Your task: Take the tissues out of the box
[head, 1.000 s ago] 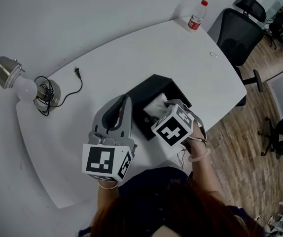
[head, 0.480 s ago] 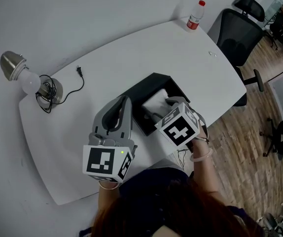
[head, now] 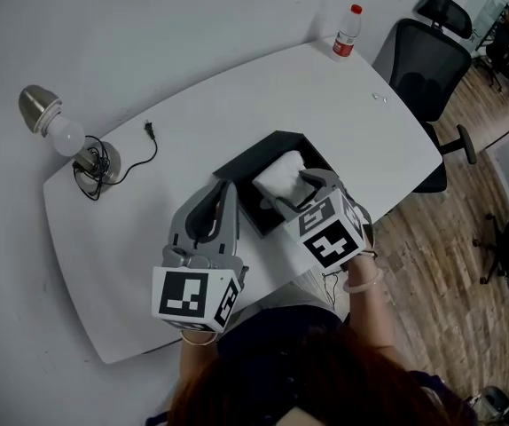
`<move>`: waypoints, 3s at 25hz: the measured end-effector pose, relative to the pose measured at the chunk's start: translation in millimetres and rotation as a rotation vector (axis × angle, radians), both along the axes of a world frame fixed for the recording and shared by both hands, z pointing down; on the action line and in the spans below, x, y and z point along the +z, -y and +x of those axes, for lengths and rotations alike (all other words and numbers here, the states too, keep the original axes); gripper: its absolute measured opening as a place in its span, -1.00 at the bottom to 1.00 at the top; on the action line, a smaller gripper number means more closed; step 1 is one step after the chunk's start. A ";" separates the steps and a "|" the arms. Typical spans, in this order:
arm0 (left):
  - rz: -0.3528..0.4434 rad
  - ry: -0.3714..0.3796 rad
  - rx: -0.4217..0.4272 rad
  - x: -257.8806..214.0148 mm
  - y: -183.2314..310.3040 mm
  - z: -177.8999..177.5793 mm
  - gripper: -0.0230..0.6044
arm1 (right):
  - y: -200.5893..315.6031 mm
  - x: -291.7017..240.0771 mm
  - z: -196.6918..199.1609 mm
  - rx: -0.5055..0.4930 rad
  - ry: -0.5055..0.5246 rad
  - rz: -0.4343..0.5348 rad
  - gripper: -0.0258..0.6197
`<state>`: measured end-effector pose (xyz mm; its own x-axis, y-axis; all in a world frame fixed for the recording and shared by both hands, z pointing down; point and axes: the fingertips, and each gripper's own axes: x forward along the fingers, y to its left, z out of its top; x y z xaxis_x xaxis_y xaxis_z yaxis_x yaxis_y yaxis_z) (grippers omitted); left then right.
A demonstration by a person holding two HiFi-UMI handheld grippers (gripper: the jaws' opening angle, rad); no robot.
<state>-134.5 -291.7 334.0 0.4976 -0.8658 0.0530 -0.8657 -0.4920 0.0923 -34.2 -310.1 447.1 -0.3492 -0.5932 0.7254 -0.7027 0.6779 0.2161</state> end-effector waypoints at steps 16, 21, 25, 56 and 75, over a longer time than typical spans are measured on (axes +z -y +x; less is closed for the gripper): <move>0.030 0.010 -0.023 -9.9 -46.2 7.0 -0.84 | -22.0 -38.8 4.2 0.008 0.069 0.209 -0.09; 0.037 0.011 -0.031 -11.2 -61.3 7.8 -0.84 | -29.6 -53.8 6.2 0.020 0.096 0.288 -0.09; 0.049 0.013 -0.043 -16.7 -73.8 7.8 -0.84 | -37.9 -62.5 7.8 0.026 0.108 0.325 -0.09; 0.102 -0.019 -0.074 -31.3 -169.4 25.2 -0.84 | -125.7 -116.3 15.5 -0.010 0.174 0.536 -0.09; 0.102 -0.023 -0.064 -34.1 -191.7 28.1 -0.84 | -160.8 -145.8 14.7 -0.018 0.208 0.621 -0.09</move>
